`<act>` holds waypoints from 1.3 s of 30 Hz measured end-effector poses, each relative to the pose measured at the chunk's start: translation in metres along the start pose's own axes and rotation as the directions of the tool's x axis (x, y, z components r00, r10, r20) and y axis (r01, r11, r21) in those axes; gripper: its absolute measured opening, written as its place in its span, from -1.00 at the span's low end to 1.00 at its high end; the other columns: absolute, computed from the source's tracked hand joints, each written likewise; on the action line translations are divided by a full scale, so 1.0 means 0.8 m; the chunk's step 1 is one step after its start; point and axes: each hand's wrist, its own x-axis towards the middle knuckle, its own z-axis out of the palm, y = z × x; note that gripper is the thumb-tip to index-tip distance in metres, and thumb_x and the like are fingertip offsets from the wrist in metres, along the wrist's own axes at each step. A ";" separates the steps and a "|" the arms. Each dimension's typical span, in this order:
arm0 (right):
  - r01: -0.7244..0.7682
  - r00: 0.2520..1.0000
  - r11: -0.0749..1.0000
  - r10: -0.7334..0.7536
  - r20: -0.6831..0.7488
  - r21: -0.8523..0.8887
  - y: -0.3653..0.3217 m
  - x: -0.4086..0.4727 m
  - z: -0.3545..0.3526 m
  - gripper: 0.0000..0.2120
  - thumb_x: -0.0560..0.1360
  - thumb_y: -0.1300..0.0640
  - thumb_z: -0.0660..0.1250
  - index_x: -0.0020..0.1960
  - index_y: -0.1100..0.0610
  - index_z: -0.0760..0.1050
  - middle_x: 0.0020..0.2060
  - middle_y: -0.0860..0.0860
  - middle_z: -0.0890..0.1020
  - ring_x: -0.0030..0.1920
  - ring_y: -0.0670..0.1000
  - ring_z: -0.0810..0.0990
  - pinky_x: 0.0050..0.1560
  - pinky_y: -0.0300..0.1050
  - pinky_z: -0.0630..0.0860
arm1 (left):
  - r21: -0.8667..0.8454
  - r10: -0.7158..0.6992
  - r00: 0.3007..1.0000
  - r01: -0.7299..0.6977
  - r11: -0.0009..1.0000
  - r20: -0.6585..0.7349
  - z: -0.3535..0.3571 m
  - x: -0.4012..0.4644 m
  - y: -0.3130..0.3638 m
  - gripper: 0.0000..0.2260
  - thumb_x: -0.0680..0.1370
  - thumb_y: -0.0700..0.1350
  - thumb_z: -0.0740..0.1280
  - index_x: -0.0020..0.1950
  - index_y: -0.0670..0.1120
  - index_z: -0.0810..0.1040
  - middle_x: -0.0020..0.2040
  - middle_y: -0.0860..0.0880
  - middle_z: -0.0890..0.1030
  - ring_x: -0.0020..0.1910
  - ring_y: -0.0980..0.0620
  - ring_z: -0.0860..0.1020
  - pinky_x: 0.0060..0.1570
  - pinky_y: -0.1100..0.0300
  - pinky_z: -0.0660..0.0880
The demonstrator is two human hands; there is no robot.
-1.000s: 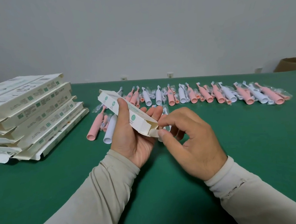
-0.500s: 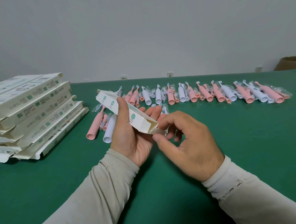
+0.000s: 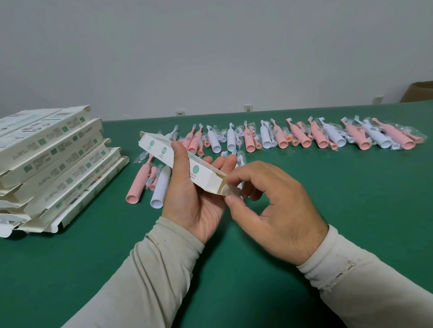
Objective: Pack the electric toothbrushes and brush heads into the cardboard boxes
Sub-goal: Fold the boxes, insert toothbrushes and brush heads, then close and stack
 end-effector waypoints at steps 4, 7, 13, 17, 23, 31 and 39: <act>0.034 0.994 0.999 -0.034 0.104 -0.001 0.005 -0.002 0.004 -0.75 0.43 0.23 0.42 0.11 0.10 0.62 -0.05 -0.05 0.60 -0.04 0.06 0.53 -0.02 0.07 0.52 | -0.021 -0.036 0.999 0.035 0.999 -0.012 -0.002 0.001 -0.002 -0.28 0.49 0.34 0.30 0.33 -0.24 0.35 -0.15 -0.19 0.69 -0.08 -0.08 0.70 -0.19 0.00 0.64; 0.031 0.996 0.999 -0.033 0.087 0.018 0.007 -0.004 0.005 -0.76 0.45 0.24 0.40 0.11 0.11 0.64 -0.05 -0.05 0.61 -0.04 0.08 0.56 -0.01 0.10 0.53 | -0.025 -0.039 0.999 0.039 0.999 0.008 -0.001 0.001 -0.002 -0.30 0.46 0.32 0.33 0.31 -0.22 0.37 -0.13 -0.19 0.69 -0.07 -0.08 0.70 -0.20 0.01 0.63; 0.026 1.000 0.998 -0.027 0.014 0.060 0.006 -0.003 0.006 -0.74 0.47 0.26 0.41 0.15 0.13 0.62 0.03 -0.05 0.61 0.04 -0.04 0.59 0.06 -0.09 0.56 | -0.016 -0.014 1.000 0.015 1.000 0.021 0.000 0.001 -0.003 -0.34 0.43 0.30 0.34 0.28 -0.19 0.40 -0.06 -0.19 0.63 -0.08 -0.09 0.70 -0.18 0.00 0.63; 0.014 1.000 0.999 -0.013 -0.025 0.043 0.006 -0.003 0.004 -0.73 0.47 0.28 0.44 0.16 0.14 0.60 0.08 -0.06 0.61 0.10 -0.18 0.54 0.14 -0.22 0.52 | 0.003 0.013 1.000 -0.013 1.000 0.025 0.002 0.001 -0.004 -0.33 0.45 0.30 0.31 0.40 -0.11 0.39 0.04 -0.22 0.56 -0.06 -0.08 0.70 -0.12 0.00 0.63; -0.044 0.999 0.999 0.044 -0.025 0.015 0.003 -0.001 0.002 -0.75 0.47 0.23 0.44 0.13 0.08 0.56 0.06 -0.13 0.58 0.05 -0.24 0.52 0.04 -0.12 0.57 | 0.009 0.003 0.999 -0.003 1.000 0.037 0.004 -0.002 -0.003 -0.28 0.46 0.31 0.29 0.41 -0.19 0.36 0.31 -0.22 0.45 0.18 -0.06 0.57 0.07 -0.08 0.54; 0.026 0.999 0.999 -0.028 -0.042 -0.045 0.006 -0.003 0.005 -0.73 0.49 0.19 0.42 0.19 0.13 0.66 0.00 -0.04 0.62 0.03 0.05 0.58 0.05 0.00 0.55 | 0.011 -0.002 1.000 0.002 1.000 0.011 0.001 0.000 -0.003 -0.37 0.49 0.31 0.29 0.27 -0.19 0.41 0.03 -0.24 0.58 0.00 -0.11 0.69 -0.06 -0.02 0.63; -0.005 0.996 0.999 0.001 -0.093 -0.041 0.014 -0.002 0.004 -0.83 0.50 0.16 0.44 0.08 0.11 0.70 -0.10 -0.07 0.66 -0.05 0.03 0.60 0.01 -0.06 0.54 | 0.013 -0.002 1.000 0.002 1.000 0.019 0.005 -0.002 -0.004 -0.16 0.36 0.30 0.35 0.52 -0.10 0.28 0.12 -0.22 0.50 -0.07 -0.10 0.70 -0.20 0.06 0.63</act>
